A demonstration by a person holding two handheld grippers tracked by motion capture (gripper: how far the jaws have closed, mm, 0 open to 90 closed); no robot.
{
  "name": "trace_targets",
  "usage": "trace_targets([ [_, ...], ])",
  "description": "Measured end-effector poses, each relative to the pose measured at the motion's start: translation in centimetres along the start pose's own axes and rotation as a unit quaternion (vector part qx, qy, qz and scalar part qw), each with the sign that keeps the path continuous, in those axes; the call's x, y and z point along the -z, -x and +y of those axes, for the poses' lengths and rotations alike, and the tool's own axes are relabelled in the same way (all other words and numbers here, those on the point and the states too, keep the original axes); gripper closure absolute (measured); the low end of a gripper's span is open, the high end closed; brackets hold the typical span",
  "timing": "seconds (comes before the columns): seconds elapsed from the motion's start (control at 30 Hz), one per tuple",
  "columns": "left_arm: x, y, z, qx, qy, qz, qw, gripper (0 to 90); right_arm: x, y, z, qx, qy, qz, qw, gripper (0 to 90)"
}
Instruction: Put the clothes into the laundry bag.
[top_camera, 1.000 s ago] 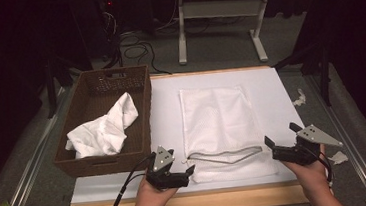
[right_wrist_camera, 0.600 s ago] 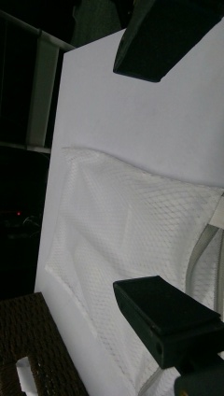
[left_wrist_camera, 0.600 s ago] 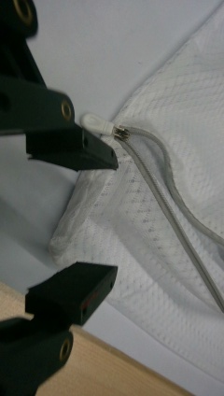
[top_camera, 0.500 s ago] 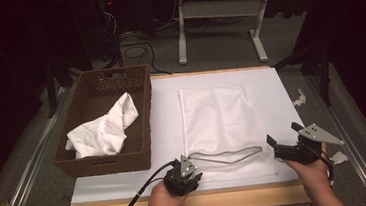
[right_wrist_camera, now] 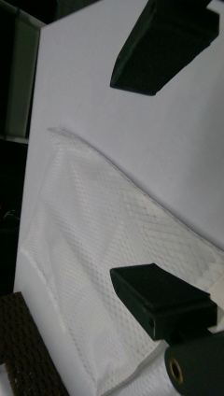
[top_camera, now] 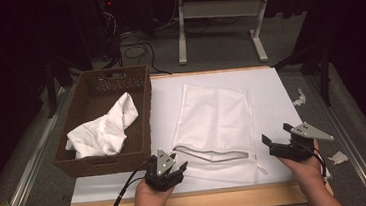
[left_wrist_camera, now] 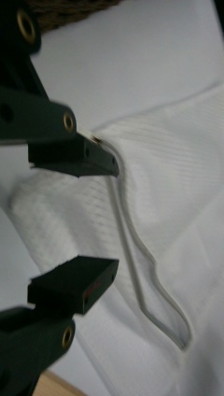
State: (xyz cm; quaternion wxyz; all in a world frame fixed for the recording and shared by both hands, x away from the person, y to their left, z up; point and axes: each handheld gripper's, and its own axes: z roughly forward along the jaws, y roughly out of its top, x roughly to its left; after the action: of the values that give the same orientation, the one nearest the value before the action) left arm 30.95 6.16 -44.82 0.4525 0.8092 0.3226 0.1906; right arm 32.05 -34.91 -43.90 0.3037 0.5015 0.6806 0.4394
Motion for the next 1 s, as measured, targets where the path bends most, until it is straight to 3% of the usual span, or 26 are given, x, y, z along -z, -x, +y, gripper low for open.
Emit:
trace_targets([
  [0.1,0.1,0.4,0.1,-0.009,0.018,-0.02,0.9996,35.9,-2.5,0.1,0.5,0.0,-0.028,0.002,0.9996,17.8],
  [0.13,0.1,0.3,0.0,-0.01,0.015,-0.031,0.9994,33.5,-4.1,0.1,1.1,0.003,-0.032,-0.017,0.9994,30.0],
  [0.2,0.2,0.2,0.0,-0.01,0.014,-0.035,0.9992,32.8,-5.7,0.3,1.6,0.003,-0.037,-0.018,0.9992,41.0],
  [0.23,0.2,0.1,-0.1,-0.01,0.014,-0.035,0.9992,32.8,-7.2,0.8,2.0,-0.004,-0.049,-0.016,0.9986,41.9],
  [0.27,0.2,0.1,-0.1,-0.01,0.014,-0.035,0.9992,32.8,-7.2,0.8,2.0,-0.004,-0.049,-0.016,0.9986,41.9],
  [0.3,0.4,0.0,-0.1,-0.01,0.014,-0.034,0.9993,32.8,-8.6,1.2,2.4,-0.014,-0.059,-0.015,0.9981,44.1],
  [0.33,0.5,0.0,-0.1,-0.008,0.015,-0.034,0.9993,32.8,-11.5,2.3,3.1,-0.023,-0.08,-0.024,0.9962,47.8],
  [0.5,1.0,-0.2,-0.6,-0.006,0.01,-0.041,0.9991,33.2,-16.0,4.3,4.4,-0.04,-0.11,-0.056,0.9915,53.9],
  [0.6,1.1,-0.2,-0.7,-0.005,0.009,-0.041,0.9991,33.1,-17.3,5.0,4.5,-0.048,-0.108,-0.062,0.991,59.1],
  [0.67,1.2,-0.1,-0.8,-0.007,0.007,-0.043,0.999,33.0,-18.2,5.5,4.3,-0.058,-0.119,-0.057,0.9895,61.8],
  [0.7,1.2,0.0,-0.8,-0.008,0.005,-0.044,0.999,33.0,-18.7,5.7,4.4,-0.066,-0.14,-0.048,0.9867,64.1],
  [0.8,1.2,0.2,-0.9,-0.01,0.003,-0.041,0.9991,32.9,-19.4,5.7,5.0,-0.051,-0.143,-0.04,0.9876,89.0],
  [0.93,1.2,0.1,-0.8,-0.01,0.003,-0.037,0.9993,32.7,-19.2,5.7,5.1,-0.043,-0.143,-0.045,0.9878,89.8],
  [1.0,1.1,0.0,-0.8,-0.007,0.004,-0.036,0.9993,32.8,-18.4,6.5,5.2,-0.039,-0.141,-0.065,0.9872,89.8],
])
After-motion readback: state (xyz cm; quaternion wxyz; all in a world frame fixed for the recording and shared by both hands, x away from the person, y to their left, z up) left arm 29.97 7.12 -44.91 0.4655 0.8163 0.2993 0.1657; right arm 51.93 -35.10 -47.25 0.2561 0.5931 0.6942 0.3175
